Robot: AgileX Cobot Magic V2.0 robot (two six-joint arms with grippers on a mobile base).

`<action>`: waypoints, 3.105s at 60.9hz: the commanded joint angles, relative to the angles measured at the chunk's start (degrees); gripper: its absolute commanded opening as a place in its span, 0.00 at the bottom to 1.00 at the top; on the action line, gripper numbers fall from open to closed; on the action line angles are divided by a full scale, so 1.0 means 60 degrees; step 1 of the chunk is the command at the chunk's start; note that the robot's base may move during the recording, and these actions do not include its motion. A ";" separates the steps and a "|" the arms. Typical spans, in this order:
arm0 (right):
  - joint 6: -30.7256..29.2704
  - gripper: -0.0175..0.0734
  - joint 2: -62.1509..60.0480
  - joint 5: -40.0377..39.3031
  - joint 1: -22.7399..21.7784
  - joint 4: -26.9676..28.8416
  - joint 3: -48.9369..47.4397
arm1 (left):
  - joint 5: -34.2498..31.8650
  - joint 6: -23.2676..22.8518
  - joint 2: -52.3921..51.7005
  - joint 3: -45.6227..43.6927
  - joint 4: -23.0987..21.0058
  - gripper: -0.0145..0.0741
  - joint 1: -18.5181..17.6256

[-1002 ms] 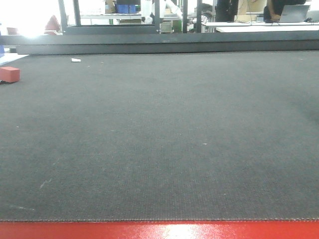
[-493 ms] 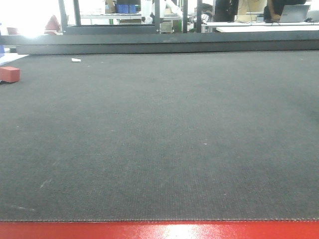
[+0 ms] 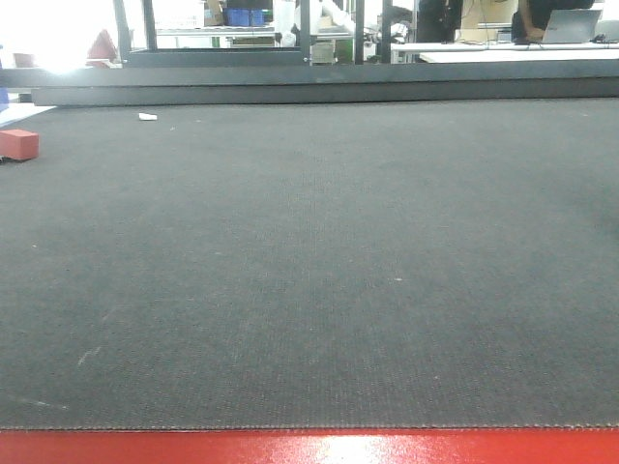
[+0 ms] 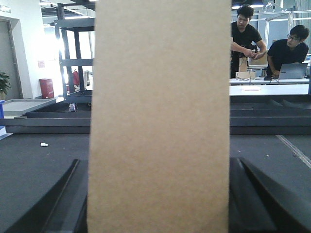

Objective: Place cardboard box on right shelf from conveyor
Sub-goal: 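Drive the base away from the conveyor holding the box in the right gripper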

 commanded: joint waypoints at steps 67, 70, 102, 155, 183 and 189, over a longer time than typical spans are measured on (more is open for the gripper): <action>-0.0105 0.53 0.0172 -0.0989 -0.0027 -0.0261 -0.0226 | -0.0846 0.0002 -0.0137 0.0078 -0.0056 0.03 -0.0053; -0.0105 0.53 0.0172 -0.0989 -0.0027 -0.0261 -0.0226 | -0.0846 0.0002 -0.0137 0.0078 -0.0056 0.03 -0.0053; -0.0105 0.53 0.0172 -0.0989 -0.0027 -0.0261 -0.0226 | -0.0846 0.0002 -0.0137 0.0078 -0.0056 0.03 -0.0053; -0.0105 0.53 0.0172 -0.0989 -0.0027 -0.0261 -0.0226 | -0.0846 0.0002 -0.0137 0.0078 -0.0056 0.03 -0.0053; -0.0105 0.53 0.0172 -0.0989 -0.0027 -0.0261 -0.0226 | -0.0846 0.0002 -0.0154 0.0078 -0.0056 0.03 -0.0091; -0.0105 0.53 0.0238 -0.0998 -0.0027 -0.0261 -0.0226 | -0.0846 0.0002 -0.0154 0.0078 -0.0056 0.03 -0.0091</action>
